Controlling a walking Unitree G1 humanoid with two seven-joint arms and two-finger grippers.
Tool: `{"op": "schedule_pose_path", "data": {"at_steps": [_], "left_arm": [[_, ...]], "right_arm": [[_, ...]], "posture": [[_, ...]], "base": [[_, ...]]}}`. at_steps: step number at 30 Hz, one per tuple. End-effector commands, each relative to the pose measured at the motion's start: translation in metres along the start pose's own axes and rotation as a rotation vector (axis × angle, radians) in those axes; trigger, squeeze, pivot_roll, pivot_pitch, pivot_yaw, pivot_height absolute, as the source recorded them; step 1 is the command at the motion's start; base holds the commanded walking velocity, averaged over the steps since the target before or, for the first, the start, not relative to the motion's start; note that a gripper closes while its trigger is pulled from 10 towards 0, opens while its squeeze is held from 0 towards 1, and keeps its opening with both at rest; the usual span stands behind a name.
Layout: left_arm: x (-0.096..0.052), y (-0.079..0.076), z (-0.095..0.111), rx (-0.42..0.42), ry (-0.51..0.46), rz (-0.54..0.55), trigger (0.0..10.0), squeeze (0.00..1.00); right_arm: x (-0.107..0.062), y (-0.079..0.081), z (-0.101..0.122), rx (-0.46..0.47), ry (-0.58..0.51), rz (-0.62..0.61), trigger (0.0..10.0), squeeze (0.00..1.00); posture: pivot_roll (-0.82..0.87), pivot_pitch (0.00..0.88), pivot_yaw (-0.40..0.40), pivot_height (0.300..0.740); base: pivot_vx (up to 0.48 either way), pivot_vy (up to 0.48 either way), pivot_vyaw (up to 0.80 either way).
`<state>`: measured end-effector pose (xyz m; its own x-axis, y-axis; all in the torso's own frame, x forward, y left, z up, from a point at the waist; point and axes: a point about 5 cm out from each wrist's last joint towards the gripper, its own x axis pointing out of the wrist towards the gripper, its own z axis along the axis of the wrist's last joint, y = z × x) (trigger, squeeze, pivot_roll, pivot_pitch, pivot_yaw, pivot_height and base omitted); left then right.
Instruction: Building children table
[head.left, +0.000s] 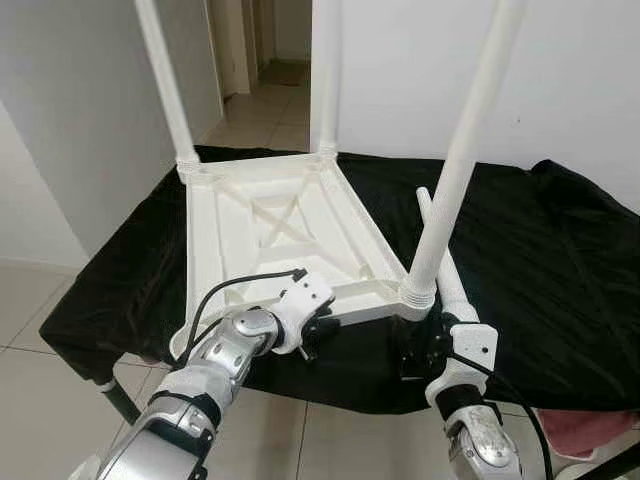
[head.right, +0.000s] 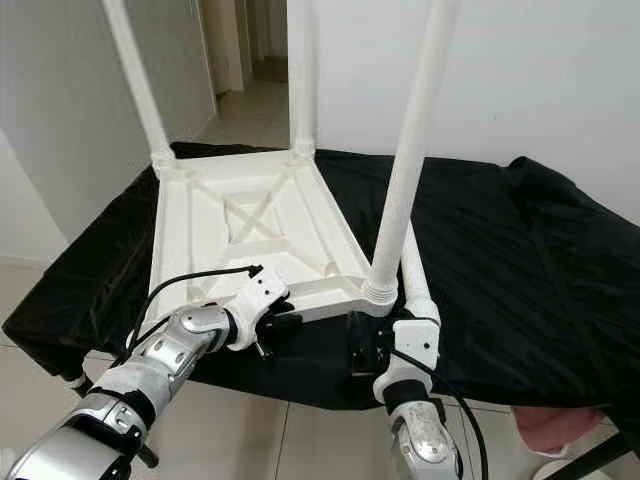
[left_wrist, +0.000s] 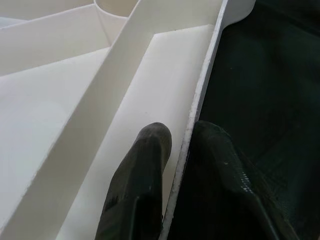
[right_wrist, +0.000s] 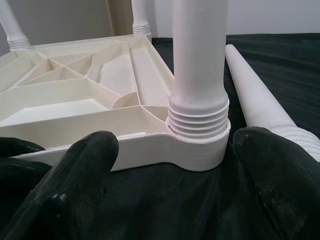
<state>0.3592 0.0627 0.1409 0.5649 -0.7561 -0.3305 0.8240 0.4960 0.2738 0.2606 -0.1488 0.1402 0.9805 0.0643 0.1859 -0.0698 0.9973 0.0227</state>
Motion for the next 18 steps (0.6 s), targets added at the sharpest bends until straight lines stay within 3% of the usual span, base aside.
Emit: {"op": "schedule_pose_path", "data": {"at_steps": [1,7,8,9,10,14,15,16,18], "left_arm": [[-0.002,0.0,-0.019,-0.009,0.079,0.057,10.0,0.0],[-0.004,0.004,-0.019,-0.021,0.078,0.077,10.0,0.0],[-0.005,0.007,-0.017,-0.046,0.064,0.094,10.0,0.6],[-0.005,0.007,-0.017,-0.046,0.064,0.094,10.0,0.6],[-0.006,0.01,-0.016,-0.073,0.055,0.1,10.0,1.0],[-0.009,0.012,-0.013,-0.073,0.036,0.091,10.0,1.0],[-0.01,0.012,-0.013,-0.063,0.04,0.07,10.0,1.0],[-0.012,0.011,-0.011,-0.037,0.035,0.05,10.0,1.0],[-0.013,0.011,-0.01,-0.026,0.03,0.036,10.0,1.0]], "right_arm": [[0.001,0.0,-0.001,0.001,-0.004,-0.007,10.0,0.0],[0.003,-0.001,0.0,-0.005,-0.014,-0.005,10.0,0.0],[0.003,-0.002,0.001,-0.006,-0.016,-0.007,10.0,0.0],[0.003,-0.002,0.001,-0.006,-0.016,-0.007,10.0,0.0],[0.004,-0.003,0.002,-0.008,-0.02,-0.01,10.0,0.0],[0.005,-0.005,0.002,-0.003,-0.024,-0.019,10.0,0.0],[0.005,-0.006,0.001,0.004,-0.018,-0.025,10.0,0.58],[0.004,-0.007,0.0,0.013,-0.014,-0.025,10.0,1.0],[0.003,-0.007,0.0,0.024,-0.013,-0.022,10.0,1.0]], "posture": [[-0.07,0.111,0.05,0.74],[-0.07,0.114,0.049,0.74],[-0.07,0.113,0.048,0.74],[-0.07,0.113,0.048,0.74],[-0.07,0.114,0.049,0.74],[-0.07,0.115,0.05,0.74],[-0.07,0.115,0.049,0.74],[-0.07,0.117,0.05,0.74],[-0.07,0.118,0.05,0.74]], "base": [[0.0,0.0,0.0],[0.0,0.0,0.0],[0.0,0.0,0.0],[0.0,0.0,0.0],[0.0,0.0,0.0],[0.0,0.0,0.0],[0.0,0.0,0.0],[0.0,0.0,0.0],[0.0,0.0,0.0]]}}
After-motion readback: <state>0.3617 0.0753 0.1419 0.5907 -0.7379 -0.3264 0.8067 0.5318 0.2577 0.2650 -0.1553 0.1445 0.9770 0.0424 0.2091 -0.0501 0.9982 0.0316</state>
